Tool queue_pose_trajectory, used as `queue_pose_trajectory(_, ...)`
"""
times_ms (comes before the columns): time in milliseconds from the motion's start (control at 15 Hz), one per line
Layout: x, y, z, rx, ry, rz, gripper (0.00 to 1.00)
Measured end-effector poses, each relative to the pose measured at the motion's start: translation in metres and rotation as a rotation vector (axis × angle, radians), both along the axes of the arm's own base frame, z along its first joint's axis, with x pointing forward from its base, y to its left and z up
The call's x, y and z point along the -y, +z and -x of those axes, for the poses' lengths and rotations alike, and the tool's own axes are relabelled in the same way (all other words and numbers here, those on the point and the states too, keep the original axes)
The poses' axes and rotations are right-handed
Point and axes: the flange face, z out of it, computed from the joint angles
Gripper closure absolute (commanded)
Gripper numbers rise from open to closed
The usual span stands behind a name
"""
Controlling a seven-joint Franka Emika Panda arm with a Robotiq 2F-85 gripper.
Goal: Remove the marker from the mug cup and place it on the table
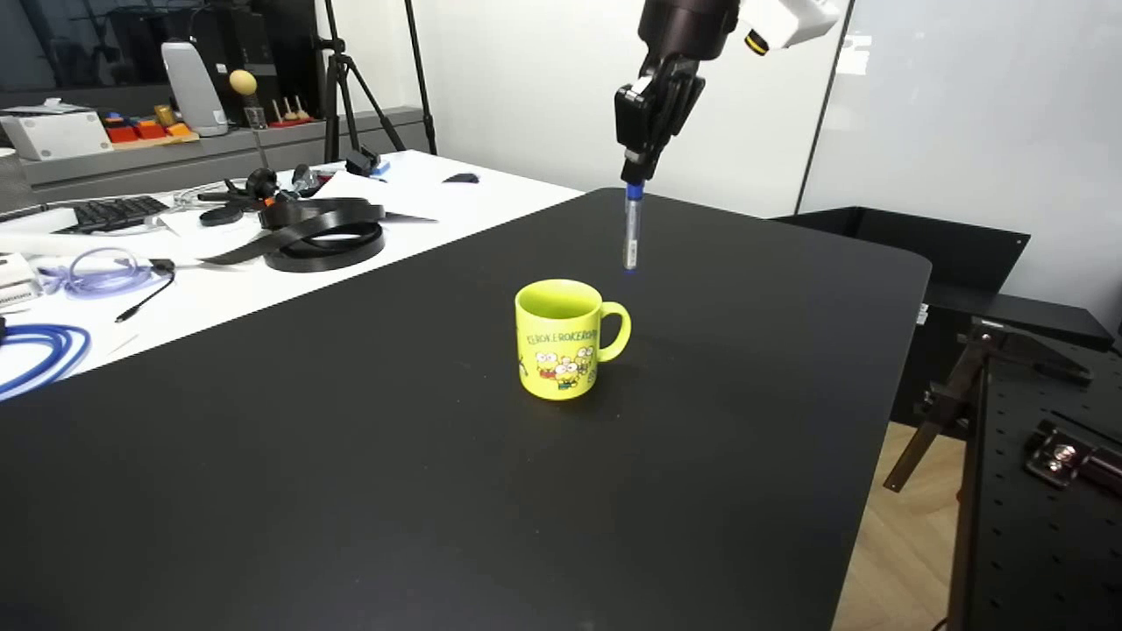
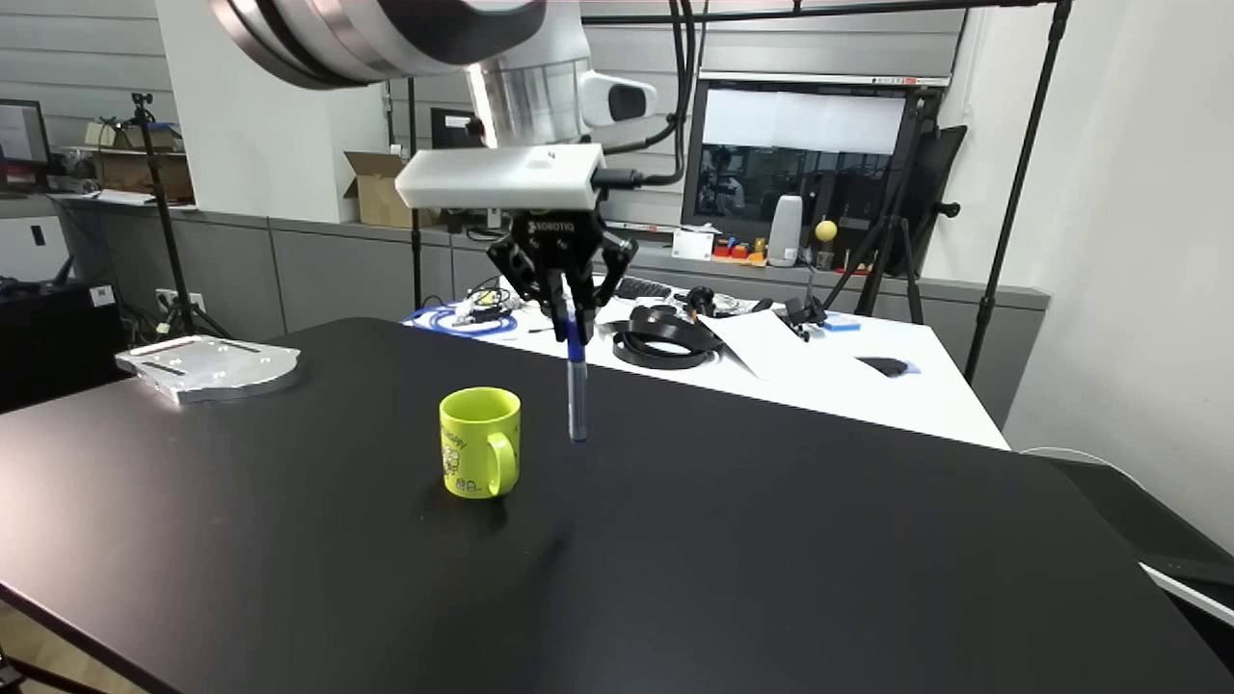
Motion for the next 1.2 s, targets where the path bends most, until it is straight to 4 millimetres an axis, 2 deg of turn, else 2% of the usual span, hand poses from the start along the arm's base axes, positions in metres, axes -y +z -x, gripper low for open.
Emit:
queue_pose_trajectory(600,0.001,-0.056,-0.002,-0.118,-0.019,-0.014,0.94)
queue_pose_trajectory(667,0.000,-0.060,-0.002,-0.124,-0.016,-0.014,0.87)
queue_pose_trajectory(733,-0.002,-0.063,-0.003,-0.130,-0.013,-0.015,0.75)
queue_pose_trajectory(800,-0.004,-0.065,-0.004,-0.135,-0.009,-0.015,0.54)
queue_pose_trajectory(933,-0.007,-0.068,-0.005,-0.144,-0.001,-0.017,0.46)
queue_pose_trajectory(1200,-0.012,-0.071,-0.007,-0.162,0.010,-0.020,0.18)
